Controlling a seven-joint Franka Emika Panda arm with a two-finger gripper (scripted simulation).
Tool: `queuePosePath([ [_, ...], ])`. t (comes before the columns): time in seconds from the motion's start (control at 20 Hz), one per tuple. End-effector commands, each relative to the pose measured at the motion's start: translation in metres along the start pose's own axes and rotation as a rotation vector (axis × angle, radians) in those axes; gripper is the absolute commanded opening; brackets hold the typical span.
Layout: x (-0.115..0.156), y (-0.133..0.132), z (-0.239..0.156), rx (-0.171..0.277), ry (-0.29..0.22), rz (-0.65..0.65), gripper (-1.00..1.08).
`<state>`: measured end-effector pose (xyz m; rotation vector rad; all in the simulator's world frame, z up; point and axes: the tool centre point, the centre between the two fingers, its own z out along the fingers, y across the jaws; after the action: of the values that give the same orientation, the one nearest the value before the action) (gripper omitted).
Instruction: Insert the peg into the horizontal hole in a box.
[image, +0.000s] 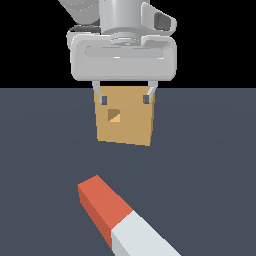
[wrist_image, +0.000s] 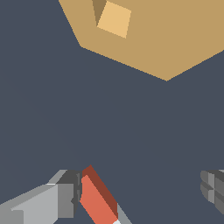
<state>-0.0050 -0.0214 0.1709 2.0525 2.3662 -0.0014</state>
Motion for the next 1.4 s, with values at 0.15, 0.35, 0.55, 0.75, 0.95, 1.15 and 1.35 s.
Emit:
queuePosePath([
  [0.15,-0.024,-0.007,0.012,0.000,0.001,-0.073,1.00],
  [0.35,-0.045,-0.012,0.024,0.001,0.002,-0.138,1.00],
  [0.55,-0.067,-0.015,0.035,0.001,0.003,-0.204,1.00],
  [0.75,-0.090,-0.017,0.046,0.001,0.004,-0.271,1.00],
  [0.95,-0.113,-0.017,0.058,0.001,0.005,-0.340,1.00],
  [1.15,-0.137,-0.014,0.071,0.002,0.007,-0.411,1.00],
  [1.35,-0.159,-0.011,0.082,0.002,0.008,-0.477,1.00],
])
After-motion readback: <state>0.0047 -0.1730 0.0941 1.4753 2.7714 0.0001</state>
